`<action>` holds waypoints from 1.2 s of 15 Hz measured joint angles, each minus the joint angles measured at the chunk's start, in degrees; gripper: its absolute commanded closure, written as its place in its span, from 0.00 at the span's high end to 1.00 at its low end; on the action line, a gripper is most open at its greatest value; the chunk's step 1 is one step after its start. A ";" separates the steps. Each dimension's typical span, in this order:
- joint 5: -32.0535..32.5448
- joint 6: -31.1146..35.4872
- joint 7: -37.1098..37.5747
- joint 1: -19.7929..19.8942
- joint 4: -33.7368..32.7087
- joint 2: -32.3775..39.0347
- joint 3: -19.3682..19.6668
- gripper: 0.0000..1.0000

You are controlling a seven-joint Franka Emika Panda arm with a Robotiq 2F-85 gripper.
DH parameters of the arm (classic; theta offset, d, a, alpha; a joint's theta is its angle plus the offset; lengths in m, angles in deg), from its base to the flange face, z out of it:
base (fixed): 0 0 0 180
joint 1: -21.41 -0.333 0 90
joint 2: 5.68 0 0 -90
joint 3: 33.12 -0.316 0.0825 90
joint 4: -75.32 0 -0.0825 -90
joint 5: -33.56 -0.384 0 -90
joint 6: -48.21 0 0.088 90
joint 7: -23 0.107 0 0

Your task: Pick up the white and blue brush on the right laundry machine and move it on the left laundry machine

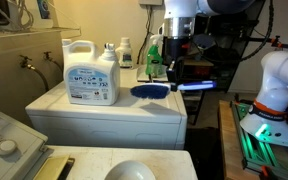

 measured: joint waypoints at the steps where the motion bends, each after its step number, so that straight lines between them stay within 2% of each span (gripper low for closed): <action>1: -1.11 0.02 -1.92 -0.39 -0.06 -1.45 -0.49 0.04; 5: -7.30 2.63 -9.83 -2.77 -0.62 -5.57 -2.70 0.04; 8: -11.81 6.98 -16.05 -5.02 -1.18 -5.11 -4.42 0.04; 9: -13.33 8.28 -17.89 -5.68 -1.33 -4.37 -4.89 0.17; 11: -13.47 8.55 -18.04 -5.86 -1.51 -3.55 -5.23 0.17; 12: -13.47 8.55 -18.04 -5.73 -1.54 -3.48 -5.19 0.04; 15: -13.22 8.90 -17.87 -5.51 -1.54 -3.24 -5.25 0.04; 18: -7.55 16.41 -16.44 -4.96 0.34 0.01 -6.24 0.04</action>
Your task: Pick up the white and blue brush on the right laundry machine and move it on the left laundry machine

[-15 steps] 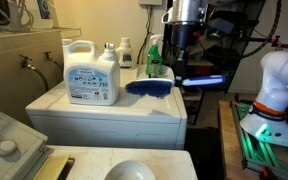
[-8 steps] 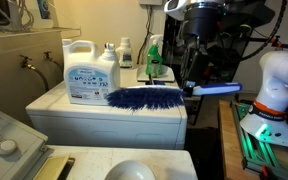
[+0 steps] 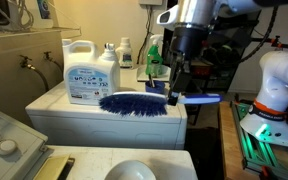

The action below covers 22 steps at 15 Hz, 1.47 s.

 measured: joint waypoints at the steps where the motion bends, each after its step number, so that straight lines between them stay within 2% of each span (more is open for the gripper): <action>1: 3.94 3.08 1.49 0.32 0.85 1.67 -0.41 0.04; 5: 19.57 11.04 10.39 1.14 3.09 7.53 -0.59 0.04; 9: 32.69 13.58 20.92 0.55 3.10 12.30 -0.40 0.04; 10: 33.41 13.61 22.18 0.30 3.08 13.20 -0.19 0.17; 12: 33.40 13.62 22.26 0.04 2.88 14.03 0.06 0.17; 13: 33.40 13.62 22.25 0.02 2.74 14.05 0.11 0.04; 16: 34.42 13.63 22.36 -0.40 2.34 14.41 0.38 0.04; 22: 46.68 16.38 29.03 -4.04 1.43 20.53 3.21 0.04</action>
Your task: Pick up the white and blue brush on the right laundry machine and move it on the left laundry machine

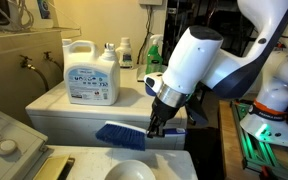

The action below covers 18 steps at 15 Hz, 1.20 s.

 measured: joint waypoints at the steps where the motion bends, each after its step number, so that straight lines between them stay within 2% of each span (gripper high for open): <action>1: 0.80 0.41 0.57 -0.74 -0.49 1.18 0.52 0.04; 8: 0.89 3.74 0.84 -4.95 -3.91 6.96 1.69 0.04; 12: -1.81 5.25 -0.57 -6.88 -5.48 8.88 1.69 0.04; 13: -2.51 5.33 -1.05 -7.40 -5.86 9.18 1.81 0.31; 14: -3.04 5.33 -1.17 -7.99 -6.22 9.42 2.17 0.43; 18: -4.23 5.29 -1.06 -10.01 -6.83 9.72 5.35 0.71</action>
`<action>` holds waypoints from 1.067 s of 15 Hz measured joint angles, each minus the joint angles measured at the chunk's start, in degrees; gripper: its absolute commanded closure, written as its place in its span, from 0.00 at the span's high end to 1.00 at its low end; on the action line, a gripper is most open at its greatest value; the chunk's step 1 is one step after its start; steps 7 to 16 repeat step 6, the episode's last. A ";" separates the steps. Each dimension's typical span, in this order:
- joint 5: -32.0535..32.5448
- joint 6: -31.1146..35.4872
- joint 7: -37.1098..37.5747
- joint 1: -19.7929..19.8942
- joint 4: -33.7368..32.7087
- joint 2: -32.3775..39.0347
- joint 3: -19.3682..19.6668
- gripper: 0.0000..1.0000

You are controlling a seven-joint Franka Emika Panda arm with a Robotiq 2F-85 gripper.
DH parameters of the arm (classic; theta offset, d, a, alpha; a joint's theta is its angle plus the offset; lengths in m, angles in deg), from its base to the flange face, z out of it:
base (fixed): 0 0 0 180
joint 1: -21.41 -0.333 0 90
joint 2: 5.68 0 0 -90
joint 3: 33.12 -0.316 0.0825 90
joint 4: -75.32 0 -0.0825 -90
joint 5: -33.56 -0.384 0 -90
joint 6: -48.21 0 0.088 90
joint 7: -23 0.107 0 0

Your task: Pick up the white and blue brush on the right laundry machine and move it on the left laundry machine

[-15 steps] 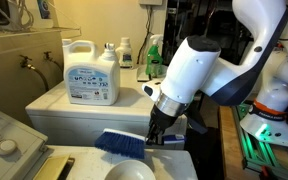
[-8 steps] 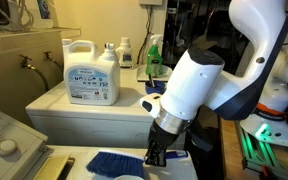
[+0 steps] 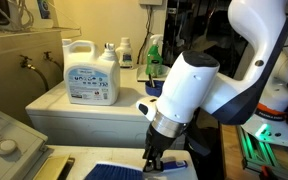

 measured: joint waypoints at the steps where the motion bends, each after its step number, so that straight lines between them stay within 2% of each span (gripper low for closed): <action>1: -0.35 0.00 -0.01 -0.18 -0.06 -0.09 0.68 0.80; 4: -4.05 4.36 -3.14 0.35 0.05 -1.24 0.51 0.99; 5: -5.70 7.34 -5.98 0.74 0.43 -2.22 -0.23 1.00; 6: -7.69 9.67 -9.15 1.15 0.85 -3.38 -1.24 0.93; 16: -7.69 9.67 -9.15 1.15 0.85 -3.38 -1.24 0.93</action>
